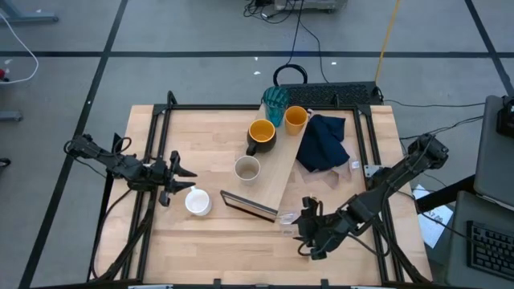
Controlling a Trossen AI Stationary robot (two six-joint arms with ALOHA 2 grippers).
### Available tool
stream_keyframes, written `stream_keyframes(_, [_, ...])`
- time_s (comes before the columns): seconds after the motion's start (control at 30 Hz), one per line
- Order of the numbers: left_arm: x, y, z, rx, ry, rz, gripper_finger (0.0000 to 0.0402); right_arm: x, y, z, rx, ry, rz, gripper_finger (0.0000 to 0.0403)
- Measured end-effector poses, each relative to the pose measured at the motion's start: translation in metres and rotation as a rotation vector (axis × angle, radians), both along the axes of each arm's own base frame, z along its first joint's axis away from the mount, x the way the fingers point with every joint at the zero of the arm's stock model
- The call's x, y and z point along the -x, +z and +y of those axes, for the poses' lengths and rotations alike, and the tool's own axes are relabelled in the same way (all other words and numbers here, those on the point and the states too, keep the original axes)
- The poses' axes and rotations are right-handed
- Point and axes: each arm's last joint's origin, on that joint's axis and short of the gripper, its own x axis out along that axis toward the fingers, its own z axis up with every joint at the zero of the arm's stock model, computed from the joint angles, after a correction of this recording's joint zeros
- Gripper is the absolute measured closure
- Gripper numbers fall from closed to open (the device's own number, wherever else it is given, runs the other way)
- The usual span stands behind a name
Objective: Stack small to large cups/mugs on shelf
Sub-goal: Put the transparent mug on the shelf
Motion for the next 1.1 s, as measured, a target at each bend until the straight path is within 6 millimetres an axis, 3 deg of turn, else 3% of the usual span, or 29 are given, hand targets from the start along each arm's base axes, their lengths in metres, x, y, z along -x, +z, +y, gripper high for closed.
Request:
stream_keyframes(0.23, [0.000, -0.001, 0.000, -0.003, -0.001, 0.007, 0.0268, -0.008, -0.017, 0.009, -0.070, 0.006, 0.064, 0.0209])
stream_keyframes(0.7, [0.000, -0.001, -0.001, 0.021, -0.022, 0.008, 0.0268, -0.017, -0.062, 0.020, -0.031, 0.004, 0.232, 0.0209])
stream_keyframes(0.97, [0.000, -0.001, -0.002, 0.016, -0.058, 0.009, 0.0268, -0.027, -0.088, 0.027, -0.049, -0.015, 0.263, 0.0209])
stream_keyframes(1.1, [0.000, -0.001, -0.002, 0.015, -0.079, 0.009, 0.0268, -0.029, -0.091, 0.029, -0.074, -0.037, 0.257, 0.0209])
